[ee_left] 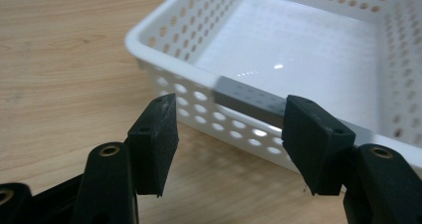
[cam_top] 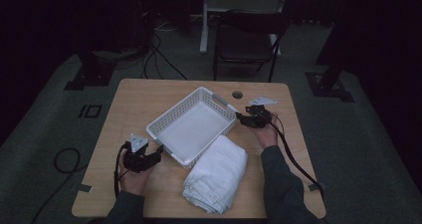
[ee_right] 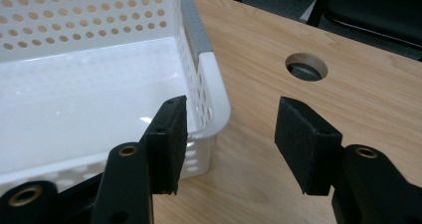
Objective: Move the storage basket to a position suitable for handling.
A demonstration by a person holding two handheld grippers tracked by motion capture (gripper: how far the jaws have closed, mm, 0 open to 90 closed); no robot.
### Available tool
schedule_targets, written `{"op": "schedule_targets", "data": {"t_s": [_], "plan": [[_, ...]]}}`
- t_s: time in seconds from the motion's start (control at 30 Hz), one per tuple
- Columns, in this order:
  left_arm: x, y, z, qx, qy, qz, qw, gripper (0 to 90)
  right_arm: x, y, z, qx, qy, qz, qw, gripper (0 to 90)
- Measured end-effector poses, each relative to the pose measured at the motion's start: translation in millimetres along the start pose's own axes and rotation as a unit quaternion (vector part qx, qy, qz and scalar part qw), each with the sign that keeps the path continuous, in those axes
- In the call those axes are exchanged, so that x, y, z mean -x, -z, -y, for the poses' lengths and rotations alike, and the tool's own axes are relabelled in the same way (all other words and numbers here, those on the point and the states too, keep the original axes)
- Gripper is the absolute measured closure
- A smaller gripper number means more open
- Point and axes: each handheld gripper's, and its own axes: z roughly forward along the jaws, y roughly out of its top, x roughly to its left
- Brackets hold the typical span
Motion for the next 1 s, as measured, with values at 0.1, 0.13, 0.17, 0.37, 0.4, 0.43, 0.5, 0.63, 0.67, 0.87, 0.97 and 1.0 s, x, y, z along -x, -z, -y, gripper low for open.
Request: {"op": "schedule_targets", "data": {"t_s": [0.1,0.13,0.17,0.37,0.4,0.43,0.5,0.63,0.67,0.87,0.97,1.0], "plan": [[3.1,1.5,0.2,0.001,-0.004,0.003,1.0,38.8,0.5,-1.9,-1.4,0.001,-0.004,-0.001,1.0,47.6],[5.2,2.5,0.4,0.001,-0.006,0.005,1.0,38.8,0.8,-3.4,-2.5,0.0,-0.004,0.0,1.0,48.1],[6.5,3.1,0.6,0.0,-0.008,0.007,0.9999,38.8,1.0,-5.2,-3.5,-0.002,-0.003,0.0,1.0,48.9],[14.3,5.0,3.8,-0.007,-0.012,0.025,0.9996,38.3,1.0,-11.1,-6.4,-0.005,-0.007,0.001,1.0,50.9],[14.9,5.7,4.0,-0.009,-0.011,0.028,0.9995,38.2,0.9,-12.1,-6.6,-0.005,-0.008,0.0,1.0,51.0],[16.4,6.8,4.9,-0.009,-0.013,0.03,0.9994,38.2,0.7,-12.8,-6.7,-0.006,-0.008,0.0,0.9999,51.1],[18.8,8.1,6.2,-0.01,-0.016,0.031,0.9993,38.1,0.4,-14.4,-6.6,-0.007,-0.008,-0.001,0.9999,51.6],[23.6,7.9,9.2,-0.016,-0.031,0.026,0.9991,38.0,0.7,-16.7,-6.0,-0.011,-0.008,-0.002,0.9999,52.6],[24.5,7.1,9.7,-0.017,-0.034,0.026,0.9989,37.9,0.7,-16.9,-6.0,-0.012,-0.008,-0.001,0.9999,53.1],[24.9,6.1,9.6,-0.015,-0.036,0.019,0.9991,38.1,1.5,-19.0,-5.3,-0.015,-0.007,-0.005,0.9998,57.5],[23.3,4.3,8.7,-0.014,-0.035,0.012,0.9992,38.1,0.0,-19.5,-4.6,-0.013,-0.007,-0.006,0.9999,62.4],[21.0,2.4,7.4,-0.016,-0.033,0.006,0.9993,38.1,-0.3,-19.5,-4.6,-0.013,-0.007,-0.007,0.9999,62.9]]}}
